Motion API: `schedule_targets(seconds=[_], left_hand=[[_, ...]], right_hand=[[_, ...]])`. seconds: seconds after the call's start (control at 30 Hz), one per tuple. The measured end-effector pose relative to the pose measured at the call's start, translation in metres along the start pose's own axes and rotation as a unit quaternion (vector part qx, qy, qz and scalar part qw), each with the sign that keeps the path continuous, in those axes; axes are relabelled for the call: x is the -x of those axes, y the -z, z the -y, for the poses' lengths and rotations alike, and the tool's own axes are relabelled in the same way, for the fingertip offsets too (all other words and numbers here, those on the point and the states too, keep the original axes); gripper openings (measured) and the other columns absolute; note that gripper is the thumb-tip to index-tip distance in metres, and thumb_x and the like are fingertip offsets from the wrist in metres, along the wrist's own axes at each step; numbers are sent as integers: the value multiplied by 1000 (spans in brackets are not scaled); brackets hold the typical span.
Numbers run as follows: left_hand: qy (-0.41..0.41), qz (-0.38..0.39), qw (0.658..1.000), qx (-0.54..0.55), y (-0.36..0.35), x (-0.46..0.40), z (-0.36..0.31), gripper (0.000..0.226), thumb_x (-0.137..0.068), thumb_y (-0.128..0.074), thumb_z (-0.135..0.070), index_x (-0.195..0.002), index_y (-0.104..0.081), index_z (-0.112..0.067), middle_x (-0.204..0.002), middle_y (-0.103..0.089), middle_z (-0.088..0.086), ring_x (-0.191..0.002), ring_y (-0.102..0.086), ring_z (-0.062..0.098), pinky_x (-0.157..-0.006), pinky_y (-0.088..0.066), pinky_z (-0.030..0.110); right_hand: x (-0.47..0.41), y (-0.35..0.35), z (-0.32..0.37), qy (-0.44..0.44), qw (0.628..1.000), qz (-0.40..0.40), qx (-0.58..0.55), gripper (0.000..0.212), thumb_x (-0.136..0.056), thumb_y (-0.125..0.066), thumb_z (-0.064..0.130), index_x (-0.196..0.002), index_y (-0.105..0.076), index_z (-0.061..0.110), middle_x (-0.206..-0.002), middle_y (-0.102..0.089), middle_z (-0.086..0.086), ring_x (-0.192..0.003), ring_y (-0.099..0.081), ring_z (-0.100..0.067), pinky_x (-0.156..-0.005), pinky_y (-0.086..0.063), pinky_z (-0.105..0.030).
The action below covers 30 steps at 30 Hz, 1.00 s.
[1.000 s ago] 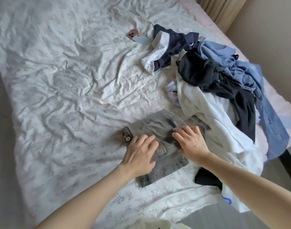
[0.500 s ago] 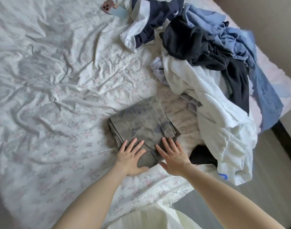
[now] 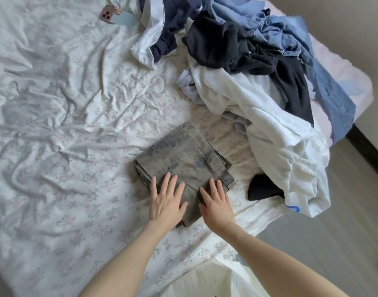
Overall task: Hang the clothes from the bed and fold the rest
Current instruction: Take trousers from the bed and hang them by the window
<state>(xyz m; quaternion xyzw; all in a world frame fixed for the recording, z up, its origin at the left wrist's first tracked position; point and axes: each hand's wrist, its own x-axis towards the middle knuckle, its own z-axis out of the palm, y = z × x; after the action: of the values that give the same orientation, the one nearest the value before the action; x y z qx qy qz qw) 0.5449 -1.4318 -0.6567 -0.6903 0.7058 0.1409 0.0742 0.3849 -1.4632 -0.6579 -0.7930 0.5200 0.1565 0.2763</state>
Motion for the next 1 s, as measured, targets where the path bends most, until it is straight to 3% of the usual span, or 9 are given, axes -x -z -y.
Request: schedule_targets(seconds=[0.1,0.17,0.23,0.37,0.53,0.63,0.8,0.9,1.0], left_hand=[[50,-16,998,22,11,-27,19,70,-84,-59,-40,-143,-34,-13,-151,-26,18,-140,-24,33,-109,-11,62],[83,11,996,40,13,-52,36,73,-93,-38,-49,-150,-5,-17,-157,0,12,-144,0,28,-112,1,56],[83,42,992,80,20,-76,49,76,-92,-34,-55,-149,2,-21,-157,5,8,-144,4,26,-113,-3,55],[84,118,977,157,33,-118,70,99,-77,-50,-71,-147,9,-32,-157,-1,3,-142,-10,30,-111,-18,52],[95,202,908,356,36,-152,96,124,-51,-75,-68,-147,-4,-36,-154,-22,-2,-137,-29,23,-109,-31,46],[120,213,878,412,40,-160,104,119,-45,-80,-64,-144,-23,-31,-141,-43,-5,-125,-46,18,-105,-38,43],[148,126,912,362,51,-144,94,83,-64,-75,-60,-131,-42,-25,-129,-55,-3,-115,-53,22,-84,-41,33],[163,43,919,356,59,-122,85,69,-74,-69,-53,-130,-44,-21,-130,-56,1,-116,-53,25,-80,-39,32],[234,-34,886,398,60,-84,90,62,-76,-69,-49,-127,-48,-20,-125,-58,-1,-116,-53,25,-88,-44,36]], right_hand=[[2,-1,12,-98,964,-196,-151,34,-97,-41,18,-130,-47,10,-139,-39,-10,-132,-32,-30,-102,-33,-34],[2,-2,19,-209,910,-249,-256,42,-95,-47,20,-134,-39,7,-130,-40,-10,-121,-37,-25,-96,-35,-31],[-2,-3,24,-324,842,-212,-375,62,-95,-50,27,-145,-20,6,-135,-33,-16,-122,-36,-28,-98,-33,-32],[-15,-4,29,-342,765,-116,-534,79,-96,-46,37,-149,6,11,-143,-36,-14,-127,-42,-28,-99,-36,-31],[-24,-6,29,-327,697,-131,-625,75,-96,-43,34,-149,9,23,-152,-26,-1,-136,-33,-20,-113,-28,-35],[-28,0,33,-316,650,-154,-674,71,-97,-43,30,-149,6,27,-153,-21,5,-138,-28,-15,-114,-22,-30],[-27,18,27,-305,668,-176,-656,68,-98,-42,26,-150,2,23,-156,-12,7,-143,-16,-12,-113,-16,-27],[-23,30,28,-268,717,-179,-618,67,-98,-41,27,-150,2,22,-157,-7,8,-144,-10,-10,-111,-14,-24],[-21,38,32,-193,782,-204,-556,65,-98,-40,27,-150,-1,21,-157,-8,8,-143,-9,-7,-114,-13,-22]])
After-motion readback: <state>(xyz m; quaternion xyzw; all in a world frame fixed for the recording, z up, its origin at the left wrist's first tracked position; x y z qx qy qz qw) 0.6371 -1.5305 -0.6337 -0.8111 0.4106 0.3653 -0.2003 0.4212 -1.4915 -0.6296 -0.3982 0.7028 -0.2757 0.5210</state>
